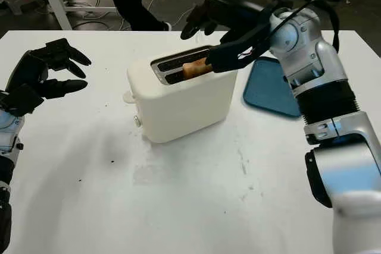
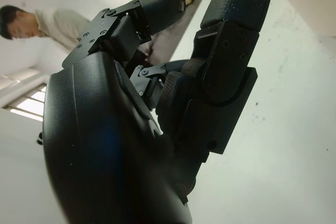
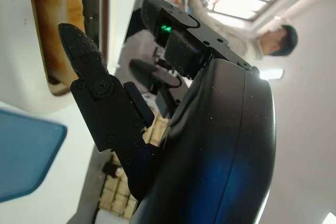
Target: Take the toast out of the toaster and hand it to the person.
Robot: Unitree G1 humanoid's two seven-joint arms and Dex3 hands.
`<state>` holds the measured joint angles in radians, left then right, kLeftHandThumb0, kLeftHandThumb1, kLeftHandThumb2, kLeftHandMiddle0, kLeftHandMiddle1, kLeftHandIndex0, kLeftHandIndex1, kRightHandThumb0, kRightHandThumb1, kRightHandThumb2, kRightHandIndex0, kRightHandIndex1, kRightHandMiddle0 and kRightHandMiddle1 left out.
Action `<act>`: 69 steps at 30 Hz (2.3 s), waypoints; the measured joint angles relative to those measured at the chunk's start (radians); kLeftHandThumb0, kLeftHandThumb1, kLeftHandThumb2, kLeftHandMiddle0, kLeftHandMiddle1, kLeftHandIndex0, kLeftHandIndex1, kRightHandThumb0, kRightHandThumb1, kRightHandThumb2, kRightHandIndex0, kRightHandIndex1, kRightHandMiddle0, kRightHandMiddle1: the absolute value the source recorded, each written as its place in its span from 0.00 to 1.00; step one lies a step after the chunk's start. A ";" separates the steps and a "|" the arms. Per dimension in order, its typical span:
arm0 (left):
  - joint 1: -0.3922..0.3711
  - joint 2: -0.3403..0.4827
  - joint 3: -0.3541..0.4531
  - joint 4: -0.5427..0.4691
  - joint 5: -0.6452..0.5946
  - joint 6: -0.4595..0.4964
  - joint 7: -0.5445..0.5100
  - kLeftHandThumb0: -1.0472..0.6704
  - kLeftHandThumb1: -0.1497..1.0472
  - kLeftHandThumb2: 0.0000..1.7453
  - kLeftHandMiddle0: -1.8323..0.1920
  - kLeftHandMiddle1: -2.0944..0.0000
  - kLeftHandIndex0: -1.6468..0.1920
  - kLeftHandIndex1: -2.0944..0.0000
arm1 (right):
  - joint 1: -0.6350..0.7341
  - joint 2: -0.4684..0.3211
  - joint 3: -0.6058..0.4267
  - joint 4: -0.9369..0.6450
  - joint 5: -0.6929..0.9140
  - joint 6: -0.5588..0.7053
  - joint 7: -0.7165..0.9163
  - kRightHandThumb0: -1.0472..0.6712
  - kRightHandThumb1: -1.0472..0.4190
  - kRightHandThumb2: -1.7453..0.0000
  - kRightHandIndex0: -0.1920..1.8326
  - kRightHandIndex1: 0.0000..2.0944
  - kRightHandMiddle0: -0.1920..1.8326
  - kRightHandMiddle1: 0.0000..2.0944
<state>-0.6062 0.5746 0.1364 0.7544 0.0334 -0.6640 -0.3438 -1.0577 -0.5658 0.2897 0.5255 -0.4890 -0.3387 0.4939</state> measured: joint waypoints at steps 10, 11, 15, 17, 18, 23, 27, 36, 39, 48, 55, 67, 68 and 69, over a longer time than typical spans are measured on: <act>0.000 0.000 0.000 0.000 0.000 0.000 0.003 0.00 0.89 0.04 0.60 0.38 0.63 0.43 | 0.000 0.000 0.031 0.065 -0.033 -0.039 -0.026 0.36 0.25 1.00 0.41 0.39 0.55 0.01; 0.000 0.000 0.000 0.000 0.000 0.000 0.004 0.00 0.89 0.03 0.60 0.38 0.63 0.43 | 0.000 0.000 0.033 0.070 -0.033 -0.041 -0.026 0.36 0.25 1.00 0.41 0.38 0.55 0.01; 0.000 0.000 0.000 0.000 0.000 0.000 0.003 0.00 0.89 0.03 0.60 0.38 0.63 0.43 | 0.000 0.001 0.034 0.074 -0.033 -0.053 -0.026 0.36 0.26 1.00 0.43 0.37 0.55 0.01; 0.000 0.000 0.001 0.000 0.000 0.000 0.003 0.00 0.89 0.03 0.60 0.38 0.63 0.43 | 0.000 0.003 0.034 0.083 -0.032 -0.058 -0.029 0.37 0.27 1.00 0.45 0.38 0.56 0.01; 0.000 0.000 0.001 0.000 0.000 0.000 0.003 0.00 0.89 0.03 0.60 0.38 0.63 0.43 | 0.000 0.005 0.034 0.087 -0.032 -0.061 -0.030 0.37 0.28 1.00 0.45 0.38 0.56 0.01; 0.000 0.000 0.001 0.000 0.000 0.000 0.003 0.00 0.89 0.04 0.61 0.38 0.63 0.44 | 0.000 0.017 0.034 0.093 -0.031 -0.067 -0.033 0.39 0.27 1.00 0.45 0.37 0.56 0.01; 0.000 0.000 0.001 0.000 0.000 0.000 0.003 0.00 0.89 0.04 0.61 0.38 0.63 0.44 | 0.000 0.022 0.034 0.111 -0.029 -0.080 -0.032 0.40 0.27 1.00 0.47 0.39 0.58 0.01; 0.000 0.000 0.001 0.000 0.000 0.000 0.003 0.00 0.89 0.04 0.61 0.38 0.63 0.44 | 0.000 0.039 0.034 0.128 -0.028 -0.081 -0.013 0.41 0.27 1.00 0.49 0.43 0.61 0.01; 0.000 0.000 0.001 0.000 0.000 0.000 0.003 0.00 0.89 0.04 0.61 0.38 0.63 0.43 | 0.000 0.039 0.034 0.128 -0.020 -0.077 0.000 0.41 0.26 1.00 0.53 0.39 0.66 0.03; 0.000 0.000 0.001 0.000 0.000 0.000 0.003 0.00 0.89 0.04 0.61 0.38 0.64 0.43 | 0.007 0.039 0.033 0.128 -0.010 -0.069 -0.005 0.32 0.22 1.00 0.61 0.58 0.68 0.30; 0.001 0.000 0.001 -0.001 0.000 0.000 0.007 0.00 0.89 0.04 0.61 0.38 0.63 0.43 | 0.011 0.038 0.046 0.128 -0.031 -0.084 -0.039 0.27 0.18 1.00 0.61 0.70 0.62 0.52; 0.001 0.000 0.003 -0.001 0.000 0.000 0.007 0.00 0.89 0.03 0.60 0.38 0.63 0.44 | 0.012 0.027 0.085 0.187 -0.092 -0.218 -0.207 0.29 0.09 0.94 0.63 0.82 0.58 0.66; 0.001 0.000 0.003 -0.001 0.000 0.000 0.007 0.00 0.89 0.03 0.60 0.38 0.63 0.44 | 0.012 0.026 0.085 0.201 -0.096 -0.233 -0.229 0.30 0.09 0.93 0.63 0.83 0.56 0.70; 0.001 0.000 0.003 -0.001 0.000 0.000 0.007 0.00 0.89 0.03 0.60 0.38 0.63 0.44 | 0.011 0.025 0.085 0.214 -0.100 -0.249 -0.252 0.31 0.09 0.93 0.64 0.83 0.54 0.78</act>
<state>-0.6053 0.5746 0.1395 0.7536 0.0333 -0.6643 -0.3369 -1.0463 -0.5413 0.3744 0.7391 -0.5888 -0.5877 0.2423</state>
